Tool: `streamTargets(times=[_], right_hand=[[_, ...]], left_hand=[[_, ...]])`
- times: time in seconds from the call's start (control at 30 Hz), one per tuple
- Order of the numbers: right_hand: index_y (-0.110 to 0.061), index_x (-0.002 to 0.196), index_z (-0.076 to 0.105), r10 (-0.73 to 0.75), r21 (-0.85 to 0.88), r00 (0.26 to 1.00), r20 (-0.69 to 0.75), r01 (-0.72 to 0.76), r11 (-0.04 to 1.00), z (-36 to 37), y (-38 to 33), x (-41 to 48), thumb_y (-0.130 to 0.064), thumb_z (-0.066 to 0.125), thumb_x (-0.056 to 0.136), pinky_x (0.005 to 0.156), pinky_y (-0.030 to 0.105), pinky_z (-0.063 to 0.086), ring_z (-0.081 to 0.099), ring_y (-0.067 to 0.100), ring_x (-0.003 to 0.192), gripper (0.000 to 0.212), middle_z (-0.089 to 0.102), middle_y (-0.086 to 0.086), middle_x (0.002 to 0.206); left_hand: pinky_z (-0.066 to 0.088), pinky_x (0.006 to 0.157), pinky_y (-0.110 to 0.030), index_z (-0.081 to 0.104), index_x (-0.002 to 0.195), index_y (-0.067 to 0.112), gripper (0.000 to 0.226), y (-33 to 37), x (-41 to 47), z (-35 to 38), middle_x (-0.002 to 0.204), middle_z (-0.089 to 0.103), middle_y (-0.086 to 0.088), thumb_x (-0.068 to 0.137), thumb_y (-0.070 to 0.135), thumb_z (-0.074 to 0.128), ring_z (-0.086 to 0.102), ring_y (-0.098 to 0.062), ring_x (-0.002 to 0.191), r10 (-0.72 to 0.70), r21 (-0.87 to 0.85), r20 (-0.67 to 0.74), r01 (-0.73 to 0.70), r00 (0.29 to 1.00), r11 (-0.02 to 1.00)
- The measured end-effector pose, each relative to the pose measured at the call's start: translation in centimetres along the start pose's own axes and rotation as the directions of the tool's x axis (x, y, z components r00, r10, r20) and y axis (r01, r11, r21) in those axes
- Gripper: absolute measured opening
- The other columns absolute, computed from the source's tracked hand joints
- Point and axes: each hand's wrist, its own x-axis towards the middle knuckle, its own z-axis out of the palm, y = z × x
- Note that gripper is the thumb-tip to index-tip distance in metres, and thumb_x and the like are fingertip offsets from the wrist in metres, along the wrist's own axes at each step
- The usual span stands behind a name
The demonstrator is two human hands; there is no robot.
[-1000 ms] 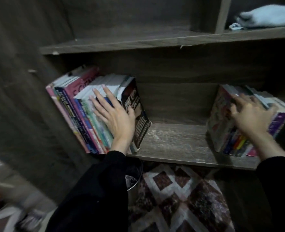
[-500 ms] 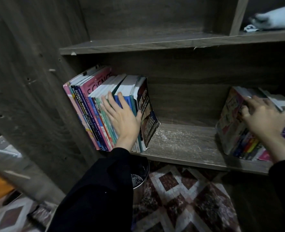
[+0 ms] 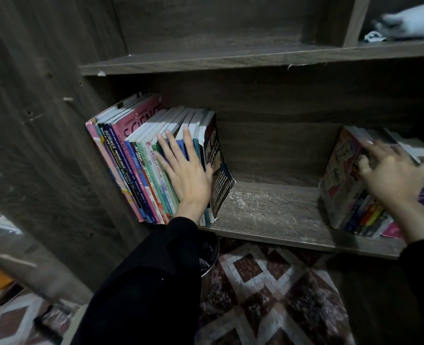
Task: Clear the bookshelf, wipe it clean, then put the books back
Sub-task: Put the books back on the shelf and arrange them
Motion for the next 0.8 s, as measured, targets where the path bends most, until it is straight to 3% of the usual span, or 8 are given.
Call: streamTargets(times=[0.17, 0.27, 0.37, 0.43, 0.53, 0.6, 0.73, 0.8], right_hand=[[-0.022, 0.13, 0.056, -0.005, -0.012, 1.0, 0.016, 0.005, 1.0, -0.3, -0.1, -0.1, -0.039, 0.033, 0.088, 0.101, 0.051, 0.023, 0.045, 0.028, 0.128, 0.051, 0.054, 0.009, 0.137], [-0.022, 0.131, 0.055, 0.004, -0.021, 1.0, 0.027, -0.004, 1.0, -0.3, -0.2, -0.1, -0.033, 0.042, 0.094, 0.103, 0.051, 0.022, 0.044, 0.028, 0.129, 0.041, 0.053, 0.009, 0.138], [-0.022, 0.132, 0.055, 0.014, -0.028, 0.999, 0.032, -0.013, 1.0, -0.4, -0.4, -0.2, -0.03, 0.046, 0.095, 0.103, 0.051, 0.022, 0.044, 0.028, 0.129, 0.039, 0.053, 0.01, 0.139], [-0.021, 0.131, 0.055, 0.008, -0.019, 1.0, 0.03, -0.007, 1.0, -0.4, -0.4, -0.2, -0.035, 0.04, 0.094, 0.103, 0.051, 0.022, 0.044, 0.028, 0.128, 0.043, 0.054, 0.01, 0.138], [-0.021, 0.129, 0.057, -0.005, -0.018, 1.0, 0.018, 0.005, 1.0, -0.7, -0.4, -0.3, -0.042, 0.025, 0.084, 0.101, 0.05, 0.023, 0.046, 0.027, 0.127, 0.059, 0.056, 0.009, 0.135], [-0.02, 0.129, 0.057, -0.011, -0.028, 1.0, 0.022, 0.012, 1.0, -0.9, -0.5, -0.5, -0.041, 0.025, 0.083, 0.101, 0.051, 0.023, 0.046, 0.027, 0.127, 0.06, 0.055, 0.01, 0.136], [-0.018, 0.131, 0.056, -0.01, -0.042, 1.0, 0.004, 0.01, 0.999, -1.1, -0.7, -0.5, -0.032, 0.04, 0.094, 0.102, 0.052, 0.023, 0.045, 0.03, 0.128, 0.043, 0.054, 0.013, 0.137], [-0.017, 0.132, 0.056, -0.013, -0.048, 1.0, 0.003, 0.013, 0.999, -1.0, -0.8, -0.5, -0.027, 0.047, 0.094, 0.102, 0.052, 0.023, 0.044, 0.03, 0.129, 0.039, 0.054, 0.013, 0.137]], left_hand=[[-0.007, 0.112, -0.056, 0.033, 0.142, 0.006, 0.081, 0.5, 0.1, -0.3, 0.152, 0.016, -0.032, 0.075, 0.023, 0.077, 0.002, -0.051, 0.142, -0.035, -0.024, -0.045, 0.034, 0.998, 0.999], [-0.001, 0.112, -0.057, 0.044, 0.13, 0.004, 0.078, 1.0, 0.3, 0.0, 0.143, 0.034, -0.03, 0.065, 0.019, 0.085, 0.018, -0.051, 0.139, -0.001, 0.007, -0.081, 0.001, 0.997, 1.0], [0.026, 0.11, -0.056, 0.048, 0.129, 0.004, 0.08, 1.6, 0.3, 0.2, 0.133, 0.046, -0.026, 0.06, 0.014, 0.087, 0.039, -0.044, 0.129, 0.012, -0.033, -0.081, -0.015, 0.997, 0.999], [0.04, 0.098, -0.048, 0.042, 0.137, 0.006, 0.081, 1.7, -0.1, 0.1, 0.128, 0.05, -0.023, 0.066, 0.007, 0.082, 0.047, -0.038, 0.118, 0.03, -0.173, -0.08, -0.044, 0.996, 0.984], [0.05, 0.09, -0.046, -0.002, 0.152, 0.021, 0.099, 1.6, -1.0, 0.5, 0.131, 0.05, -0.024, 0.084, 0.007, 0.069, 0.057, -0.034, 0.107, -0.007, -0.523, 0.067, 0.041, 0.998, 0.852], [0.055, 0.076, -0.049, -0.022, 0.145, 0.033, 0.109, 1.6, -1.6, 1.1, 0.113, 0.062, -0.025, 0.086, 0.019, 0.069, 0.064, -0.032, 0.081, -0.069, -0.573, 0.111, 0.12, 0.991, 0.811], [0.053, 0.06, -0.043, -0.018, 0.142, 0.04, 0.1, 2.1, -1.8, 2.6, 0.066, 0.061, -0.014, 0.089, 0.021, 0.065, 0.057, -0.031, 0.054, -0.093, -0.564, 0.062, 0.112, 0.994, 0.818], [0.052, 0.057, -0.04, -0.009, 0.146, 0.034, 0.093, 3.0, -1.9, 3.0, 0.06, 0.058, -0.013, 0.09, 0.02, 0.063, 0.055, -0.03, 0.05, -0.123, -0.607, 0.064, 0.137, 0.99, 0.783]])
